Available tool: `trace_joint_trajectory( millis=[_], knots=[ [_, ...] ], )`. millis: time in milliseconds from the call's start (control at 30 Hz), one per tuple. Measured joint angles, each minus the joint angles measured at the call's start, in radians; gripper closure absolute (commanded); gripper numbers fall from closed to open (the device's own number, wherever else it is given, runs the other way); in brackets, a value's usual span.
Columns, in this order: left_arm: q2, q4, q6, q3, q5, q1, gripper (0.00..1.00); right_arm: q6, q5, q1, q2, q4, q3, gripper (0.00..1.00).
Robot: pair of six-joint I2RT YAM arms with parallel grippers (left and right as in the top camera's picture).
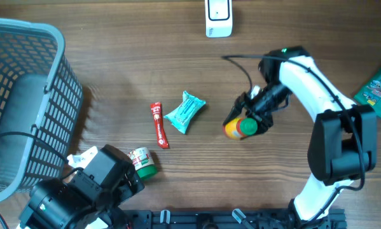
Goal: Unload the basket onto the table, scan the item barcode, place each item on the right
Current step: 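Carry the red sauce bottle up to the white scanner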
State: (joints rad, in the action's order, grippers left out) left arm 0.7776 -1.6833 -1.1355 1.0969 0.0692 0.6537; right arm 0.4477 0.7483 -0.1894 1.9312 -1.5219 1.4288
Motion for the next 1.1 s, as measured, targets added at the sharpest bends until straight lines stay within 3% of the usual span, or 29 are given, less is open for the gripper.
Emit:
trace_joint_trajectory(
  millis=[100,233,300,400,500,633,767,833,967,1100],
  knots=[
    [0.000,-0.001,0.000,0.000,0.000,0.000,0.00,0.071,-0.138,0.033,-0.002,0.047,0.249,0.67],
    [0.000,0.000,0.000,0.000,0.000,0.000,0.00,0.214,-0.329,0.038,-0.003,0.206,0.393,0.66],
    [0.000,0.000,0.000,0.000,0.000,0.000,0.00,0.303,-0.441,0.038,-0.003,0.320,0.399,0.64],
    [0.000,0.000,0.000,0.000,0.000,0.000,0.00,0.349,-0.512,0.038,0.012,0.562,0.401,0.64],
    [0.000,0.000,0.000,0.000,0.000,0.000,0.00,0.390,-0.585,0.024,0.049,0.701,0.401,0.62],
    [0.000,0.000,0.000,0.000,0.000,0.000,0.00,0.424,-0.692,-0.029,0.150,0.947,0.400,0.65],
    [0.000,-0.002,0.000,0.000,0.000,0.000,0.00,0.449,-0.783,-0.060,0.263,1.250,0.409,0.62],
    [0.000,-0.001,0.000,0.000,0.000,0.000,0.00,0.452,-0.816,-0.066,0.317,1.288,0.431,0.62],
    [0.000,0.000,0.000,0.000,0.000,0.000,0.00,0.441,-0.902,-0.082,0.473,1.319,0.643,0.66],
    [0.000,0.000,0.000,0.000,0.000,0.000,0.00,0.437,-0.992,-0.092,0.500,1.352,0.717,0.64]
  ],
)
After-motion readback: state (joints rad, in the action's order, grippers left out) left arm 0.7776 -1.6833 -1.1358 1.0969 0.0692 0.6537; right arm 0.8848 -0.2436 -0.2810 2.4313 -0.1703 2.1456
